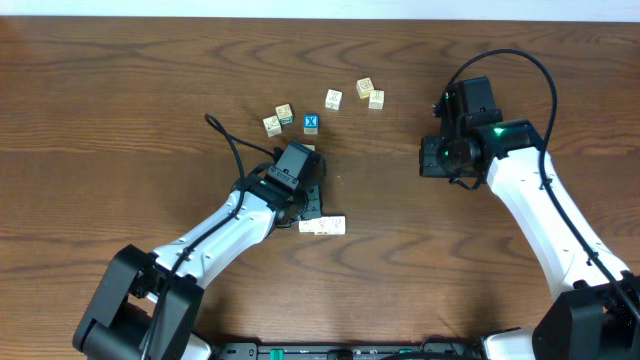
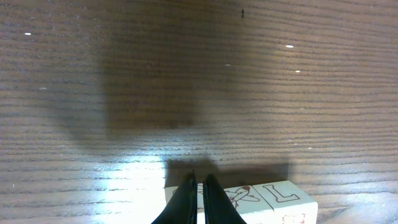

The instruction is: Lift 3 blocks

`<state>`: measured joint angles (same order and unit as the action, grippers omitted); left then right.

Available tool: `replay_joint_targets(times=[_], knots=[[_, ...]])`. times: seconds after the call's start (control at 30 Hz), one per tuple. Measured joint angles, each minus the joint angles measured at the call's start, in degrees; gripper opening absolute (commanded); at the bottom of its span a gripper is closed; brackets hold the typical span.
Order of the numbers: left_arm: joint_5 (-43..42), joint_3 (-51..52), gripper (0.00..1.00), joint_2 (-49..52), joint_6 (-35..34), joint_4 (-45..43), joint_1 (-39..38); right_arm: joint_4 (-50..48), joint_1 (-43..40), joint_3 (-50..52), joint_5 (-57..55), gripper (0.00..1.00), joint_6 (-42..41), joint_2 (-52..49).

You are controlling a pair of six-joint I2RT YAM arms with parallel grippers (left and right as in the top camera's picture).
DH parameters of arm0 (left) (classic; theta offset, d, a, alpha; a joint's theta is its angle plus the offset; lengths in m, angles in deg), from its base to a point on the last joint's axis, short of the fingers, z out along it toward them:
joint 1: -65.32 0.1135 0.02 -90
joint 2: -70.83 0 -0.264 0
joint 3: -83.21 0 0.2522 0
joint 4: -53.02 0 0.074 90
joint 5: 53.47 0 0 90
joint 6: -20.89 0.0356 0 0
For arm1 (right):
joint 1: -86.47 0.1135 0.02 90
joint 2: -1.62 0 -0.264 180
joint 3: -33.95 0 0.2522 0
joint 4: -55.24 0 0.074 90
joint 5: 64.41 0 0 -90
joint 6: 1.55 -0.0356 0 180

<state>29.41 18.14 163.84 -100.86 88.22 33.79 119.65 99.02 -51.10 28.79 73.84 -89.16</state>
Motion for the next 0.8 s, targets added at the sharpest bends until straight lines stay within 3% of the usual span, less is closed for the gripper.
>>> replay_joint_targets(times=[0.8], knots=[[0.00,0.00,0.07,0.00,-0.22,2.23,0.00,-0.09,0.00,0.55,0.00,0.01,0.00,0.00]])
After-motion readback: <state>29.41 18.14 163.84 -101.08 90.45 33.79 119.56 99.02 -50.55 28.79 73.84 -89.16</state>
